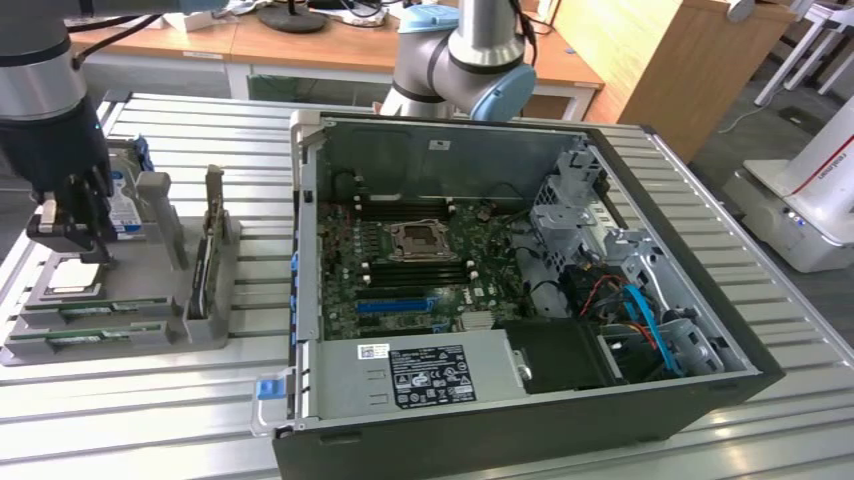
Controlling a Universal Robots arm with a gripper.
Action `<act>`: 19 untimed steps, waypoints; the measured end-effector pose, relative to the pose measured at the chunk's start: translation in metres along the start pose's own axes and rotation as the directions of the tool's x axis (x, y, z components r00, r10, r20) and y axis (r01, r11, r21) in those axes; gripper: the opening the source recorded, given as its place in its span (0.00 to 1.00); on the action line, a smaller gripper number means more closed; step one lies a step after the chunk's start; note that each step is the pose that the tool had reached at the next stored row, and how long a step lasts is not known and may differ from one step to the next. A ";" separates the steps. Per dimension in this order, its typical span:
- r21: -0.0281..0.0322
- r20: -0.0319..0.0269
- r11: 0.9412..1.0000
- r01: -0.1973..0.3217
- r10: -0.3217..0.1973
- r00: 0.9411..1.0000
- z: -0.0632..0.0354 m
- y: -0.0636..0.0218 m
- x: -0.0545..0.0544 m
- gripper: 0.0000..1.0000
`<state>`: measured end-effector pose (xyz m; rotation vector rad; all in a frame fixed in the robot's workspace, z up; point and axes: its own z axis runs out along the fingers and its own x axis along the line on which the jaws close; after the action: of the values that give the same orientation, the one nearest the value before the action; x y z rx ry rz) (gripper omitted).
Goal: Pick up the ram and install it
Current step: 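Pick up the ram and move it above insertion slot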
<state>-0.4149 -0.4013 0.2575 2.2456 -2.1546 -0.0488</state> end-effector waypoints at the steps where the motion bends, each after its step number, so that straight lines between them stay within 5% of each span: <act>1: 0.000 0.000 1.000 0.000 0.000 1.000 0.0014 0.0000 0.000 0.37; 11: 0.000 0.000 1.000 0.000 0.000 1.000 0.0066 -0.0002 0.000 0.37; 19: 0.000 0.000 1.000 0.000 0.000 1.000 0.0067 0.0014 0.011 0.37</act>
<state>-0.4161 -0.4127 0.2508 2.2455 -2.1545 -0.0488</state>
